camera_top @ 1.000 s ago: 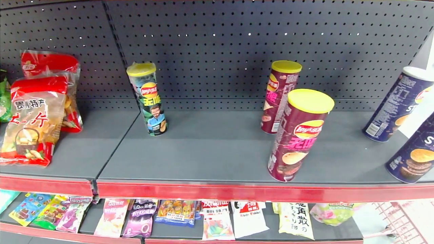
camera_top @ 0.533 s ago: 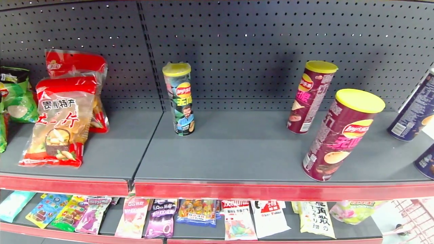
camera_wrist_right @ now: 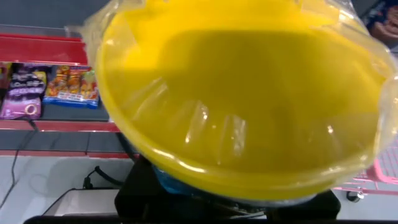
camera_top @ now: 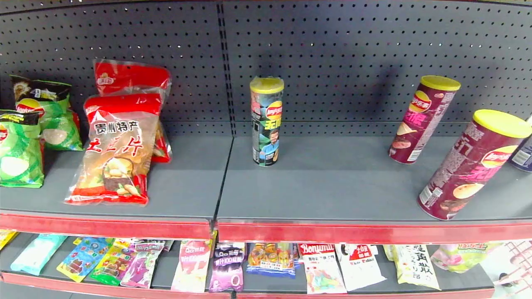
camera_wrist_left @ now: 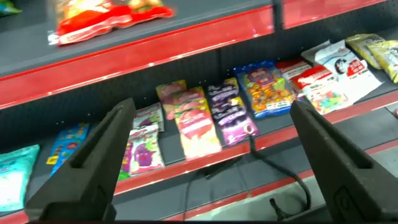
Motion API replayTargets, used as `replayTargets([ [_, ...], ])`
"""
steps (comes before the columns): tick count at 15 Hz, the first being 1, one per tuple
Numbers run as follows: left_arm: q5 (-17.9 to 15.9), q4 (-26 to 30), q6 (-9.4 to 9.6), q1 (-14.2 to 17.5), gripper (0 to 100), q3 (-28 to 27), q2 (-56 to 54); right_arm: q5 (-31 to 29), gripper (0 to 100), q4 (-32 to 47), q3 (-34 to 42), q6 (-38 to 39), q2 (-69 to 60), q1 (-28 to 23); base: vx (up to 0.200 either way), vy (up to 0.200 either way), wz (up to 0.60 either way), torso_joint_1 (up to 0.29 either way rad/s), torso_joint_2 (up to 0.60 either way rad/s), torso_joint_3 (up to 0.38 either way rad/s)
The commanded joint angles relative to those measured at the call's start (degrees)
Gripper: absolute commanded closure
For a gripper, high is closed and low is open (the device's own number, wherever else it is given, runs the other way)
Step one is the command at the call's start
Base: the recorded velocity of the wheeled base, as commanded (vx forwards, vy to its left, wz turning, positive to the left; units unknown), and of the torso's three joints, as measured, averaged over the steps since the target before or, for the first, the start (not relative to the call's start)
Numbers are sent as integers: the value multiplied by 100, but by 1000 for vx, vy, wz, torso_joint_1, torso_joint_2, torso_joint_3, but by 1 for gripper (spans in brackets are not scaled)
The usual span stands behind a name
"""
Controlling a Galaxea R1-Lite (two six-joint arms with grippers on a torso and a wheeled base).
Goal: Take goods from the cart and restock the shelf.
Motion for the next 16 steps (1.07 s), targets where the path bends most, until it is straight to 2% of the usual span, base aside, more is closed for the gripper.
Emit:
replayTargets([
  [1, 3, -1, -1, -2, 0, 0, 2, 0, 100, 1, 8, -2, -3, 6, 0, 200, 0, -2, 2, 2],
  [7, 12, -1, -1, -2, 0, 0, 2, 9, 100, 1, 34, -11, -38, 24, 0, 0, 0, 0, 0, 0],
  [12, -5, -1, -10, -2, 0, 0, 2, 18, 100, 1, 122, -63, -153, 32, 200, 0, 0, -7, 3, 6],
  [16, -14, -1, -10, -2, 0, 0, 2, 27, 100, -8, 263, -134, -276, 32, 0, 0, 0, 0, 0, 0],
])
